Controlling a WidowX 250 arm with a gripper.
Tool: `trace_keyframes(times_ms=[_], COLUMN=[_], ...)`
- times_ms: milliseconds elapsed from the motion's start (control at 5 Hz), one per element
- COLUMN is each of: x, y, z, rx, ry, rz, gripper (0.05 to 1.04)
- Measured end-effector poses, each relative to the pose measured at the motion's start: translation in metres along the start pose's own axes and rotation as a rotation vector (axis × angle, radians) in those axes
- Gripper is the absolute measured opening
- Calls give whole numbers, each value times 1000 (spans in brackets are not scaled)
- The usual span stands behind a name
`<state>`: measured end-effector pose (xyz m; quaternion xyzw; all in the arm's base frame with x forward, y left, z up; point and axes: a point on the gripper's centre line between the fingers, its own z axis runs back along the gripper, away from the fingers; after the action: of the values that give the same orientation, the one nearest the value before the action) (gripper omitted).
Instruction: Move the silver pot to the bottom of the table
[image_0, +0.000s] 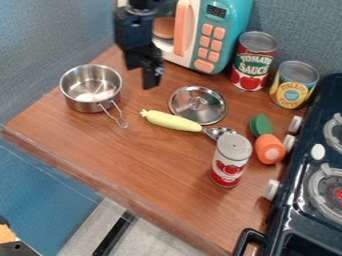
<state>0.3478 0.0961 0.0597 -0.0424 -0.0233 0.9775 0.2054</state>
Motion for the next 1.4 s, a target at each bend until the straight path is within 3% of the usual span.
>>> trace_keyframes(times_ms=[400, 600, 800, 1200, 1400], x=[59, 70, 77, 72, 73], y=[-14, -20, -22, -37, -40], z=[-1, -4, -7, -33, -49], rx=[-5, -12, 0, 50, 64], ry=[-59, -81, -143, -190, -216], rz=[153, 151, 13, -294, -387], gripper=[1000, 1000, 1000, 1000, 1000])
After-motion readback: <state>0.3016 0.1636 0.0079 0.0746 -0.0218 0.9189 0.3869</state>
